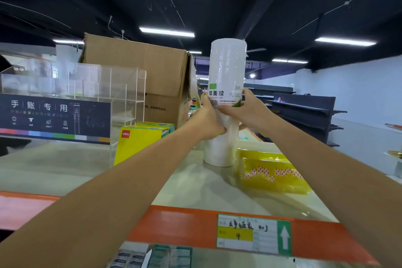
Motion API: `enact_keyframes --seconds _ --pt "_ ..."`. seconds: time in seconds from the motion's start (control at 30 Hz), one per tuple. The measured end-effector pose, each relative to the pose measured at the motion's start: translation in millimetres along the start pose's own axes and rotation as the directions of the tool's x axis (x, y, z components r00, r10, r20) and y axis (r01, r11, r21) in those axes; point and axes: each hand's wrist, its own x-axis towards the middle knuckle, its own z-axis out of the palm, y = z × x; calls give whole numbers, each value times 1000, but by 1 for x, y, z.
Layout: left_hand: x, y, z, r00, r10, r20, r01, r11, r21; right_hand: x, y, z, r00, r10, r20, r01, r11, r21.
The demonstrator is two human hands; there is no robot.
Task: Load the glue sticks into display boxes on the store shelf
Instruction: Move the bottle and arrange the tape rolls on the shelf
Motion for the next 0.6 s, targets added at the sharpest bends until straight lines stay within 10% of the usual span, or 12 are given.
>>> enact_keyframes --seconds 0.6 --pt "-2 -17 -58 991 50 -127 -6 947 320 11 -22 57 999 -20 -39 23 997 75"
